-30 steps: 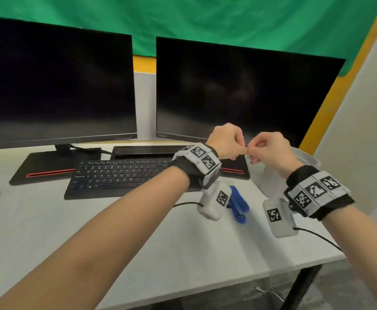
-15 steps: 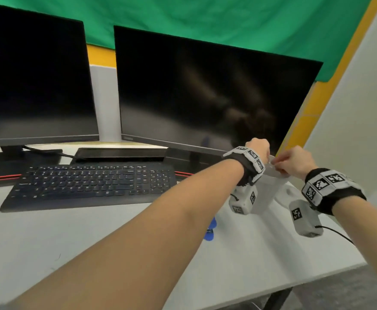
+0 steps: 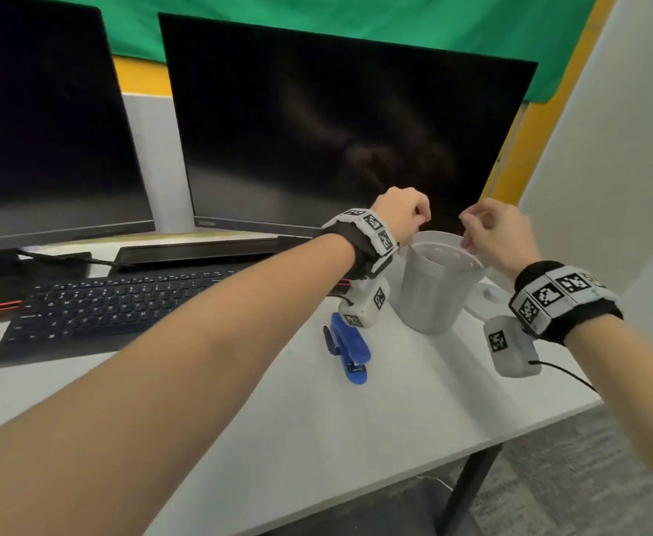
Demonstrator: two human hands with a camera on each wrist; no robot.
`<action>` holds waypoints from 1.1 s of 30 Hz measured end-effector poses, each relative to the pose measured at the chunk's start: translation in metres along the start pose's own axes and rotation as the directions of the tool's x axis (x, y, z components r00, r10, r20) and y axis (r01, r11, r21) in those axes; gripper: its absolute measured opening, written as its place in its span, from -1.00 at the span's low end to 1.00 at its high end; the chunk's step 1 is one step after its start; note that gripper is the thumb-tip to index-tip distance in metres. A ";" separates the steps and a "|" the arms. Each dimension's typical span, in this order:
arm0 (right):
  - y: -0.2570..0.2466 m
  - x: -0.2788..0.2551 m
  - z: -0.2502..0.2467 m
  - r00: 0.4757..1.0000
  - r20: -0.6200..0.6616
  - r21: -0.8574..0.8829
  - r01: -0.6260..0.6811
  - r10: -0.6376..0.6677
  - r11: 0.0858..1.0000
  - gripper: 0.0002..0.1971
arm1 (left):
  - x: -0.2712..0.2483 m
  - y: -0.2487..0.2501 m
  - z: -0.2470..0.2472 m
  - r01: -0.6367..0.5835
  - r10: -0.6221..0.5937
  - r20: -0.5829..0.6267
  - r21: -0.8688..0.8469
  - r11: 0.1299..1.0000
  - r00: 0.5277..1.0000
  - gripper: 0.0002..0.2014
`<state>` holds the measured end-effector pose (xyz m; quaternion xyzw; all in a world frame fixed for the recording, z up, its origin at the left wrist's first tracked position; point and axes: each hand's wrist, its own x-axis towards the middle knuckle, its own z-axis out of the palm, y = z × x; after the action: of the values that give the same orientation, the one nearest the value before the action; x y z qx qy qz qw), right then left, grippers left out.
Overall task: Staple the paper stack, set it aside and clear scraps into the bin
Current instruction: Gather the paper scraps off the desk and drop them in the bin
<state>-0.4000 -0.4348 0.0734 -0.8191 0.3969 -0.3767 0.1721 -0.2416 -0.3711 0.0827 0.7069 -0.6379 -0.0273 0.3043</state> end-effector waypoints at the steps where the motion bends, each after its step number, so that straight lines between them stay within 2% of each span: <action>1: -0.001 -0.010 -0.006 1.000 -0.006 0.040 -0.007 0.007 0.999 -0.86 | -0.006 -0.005 -0.003 0.006 -0.006 -0.021 -0.013 1.000 1.000 -0.74; 3: 0.002 -0.035 -0.017 0.997 0.060 0.013 -0.044 0.043 0.999 -0.81 | -0.020 -0.015 -0.012 0.012 -0.012 -0.016 0.001 1.000 1.000 -0.69; 5: 0.018 -0.059 -0.021 0.968 0.204 -0.163 -0.117 0.150 0.980 -0.67 | -0.035 -0.026 -0.019 0.004 -0.004 -0.013 0.007 1.000 1.000 -0.68; 8: 0.048 -0.091 -0.011 0.837 0.393 -0.482 -0.166 0.381 0.861 -0.54 | -0.066 -0.032 -0.026 0.034 -0.035 -0.037 -0.026 0.999 0.999 -0.71; 10: 0.061 -0.111 0.003 0.756 0.481 -0.593 -0.093 0.444 0.800 -0.50 | -0.089 -0.031 -0.030 0.050 -0.053 -0.053 -0.055 0.997 0.997 -0.71; 11: 0.065 -0.120 0.011 0.732 0.510 -0.628 -0.044 0.453 0.777 -0.52 | -0.100 -0.032 -0.032 0.054 -0.058 -0.057 -0.061 0.997 0.997 -0.70; 14: 0.066 -0.138 0.027 0.730 0.537 -0.688 0.090 0.423 0.720 -0.67 | -0.135 -0.038 -0.043 0.058 -0.062 -0.078 -0.047 0.997 0.995 -0.71; 17: 0.055 -0.148 0.030 0.743 0.517 -0.715 0.102 0.426 0.691 -0.69 | -0.171 -0.057 -0.061 0.092 -0.091 -0.098 0.002 0.996 0.991 -0.72; 20: 0.030 -0.167 0.034 0.731 0.544 -0.745 0.194 0.413 0.638 -0.64 | -0.207 -0.083 -0.077 0.156 -0.152 -0.043 0.109 0.982 0.987 -0.71; 23: -0.020 -0.200 0.052 0.688 0.669 -0.657 0.371 0.281 0.657 -0.63 | -0.238 -0.105 -0.084 0.223 -0.241 0.048 0.246 0.943 0.969 -0.70; 25: -0.055 -0.217 0.070 0.625 0.762 -0.532 0.458 0.167 0.712 -0.64 | -0.251 -0.111 -0.076 0.191 -0.259 0.172 0.336 0.922 0.950 -0.68; 27: -0.083 -0.222 0.088 0.567 0.820 -0.409 0.484 0.079 0.774 -0.66 | -0.254 -0.109 -0.059 0.115 -0.255 0.318 0.400 0.909 0.913 -0.63; 30: -0.102 -0.217 0.107 0.570 0.822 -0.333 0.497 -0.012 0.802 -0.68 | -0.244 -0.107 -0.031 -0.006 -0.269 0.478 0.499 0.867 0.836 -0.46; 33: -0.106 -0.214 0.110 0.556 0.831 -0.331 0.515 -0.015 0.790 -0.65 | -0.228 -0.106 -0.017 -0.067 -0.319 0.525 0.589 0.806 0.789 -0.33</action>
<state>-0.3479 -0.2030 -0.0399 -0.9631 0.2319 0.1331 0.0290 -0.1829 -0.1550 -0.0321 0.7618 -0.6264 -0.0764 -0.1464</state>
